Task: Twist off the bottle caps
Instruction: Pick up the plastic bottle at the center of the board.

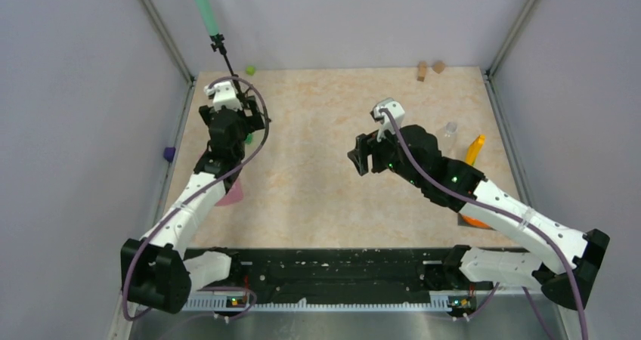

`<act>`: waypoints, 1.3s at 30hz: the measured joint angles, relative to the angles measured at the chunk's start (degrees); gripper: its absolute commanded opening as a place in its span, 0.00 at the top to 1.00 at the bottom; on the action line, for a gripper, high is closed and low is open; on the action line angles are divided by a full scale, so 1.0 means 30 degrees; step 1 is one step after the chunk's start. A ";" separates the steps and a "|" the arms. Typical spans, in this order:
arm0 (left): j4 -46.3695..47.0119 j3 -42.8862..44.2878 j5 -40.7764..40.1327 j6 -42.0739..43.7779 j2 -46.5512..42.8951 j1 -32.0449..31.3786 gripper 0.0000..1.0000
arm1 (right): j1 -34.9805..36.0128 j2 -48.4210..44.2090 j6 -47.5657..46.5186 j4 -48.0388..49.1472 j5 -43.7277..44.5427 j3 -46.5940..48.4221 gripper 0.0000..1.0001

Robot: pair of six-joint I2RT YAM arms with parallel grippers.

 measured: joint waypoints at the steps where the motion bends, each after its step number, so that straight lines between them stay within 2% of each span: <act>1: -0.0131 0.0233 0.0080 -0.0138 0.0277 0.0313 0.02 | 0.0007 -0.0189 0.0117 0.0066 -0.0168 -0.0226 0.33; 6: -0.0678 0.1494 0.0532 -0.0554 0.2499 0.2091 0.06 | 0.0124 -0.0940 0.0517 0.0554 -0.0707 -0.0736 0.33; 12: -0.0780 0.2244 0.1406 -0.0801 0.5348 0.3126 0.15 | 0.0240 -0.1333 0.0772 0.1246 -0.1268 -0.1311 0.32; 17: -0.0787 0.2725 0.1770 -0.0787 0.6827 0.3585 0.15 | 0.0248 -0.1209 0.0882 0.1421 -0.1741 -0.1800 0.32; 24: 0.0984 0.2790 0.1923 -0.0663 0.7985 0.3716 0.27 | 0.0255 -0.0517 0.1013 0.1676 -0.2259 -0.1829 0.32; 29: 0.2433 0.2790 0.2084 -0.0656 0.8837 0.3716 0.45 | 0.0255 0.0029 0.1020 0.2018 -0.2521 -0.2069 0.32; 39: 0.4269 0.1545 0.2098 -0.0328 0.8837 0.3738 0.98 | 0.0255 0.0262 0.1392 0.2535 -0.2674 -0.2630 0.32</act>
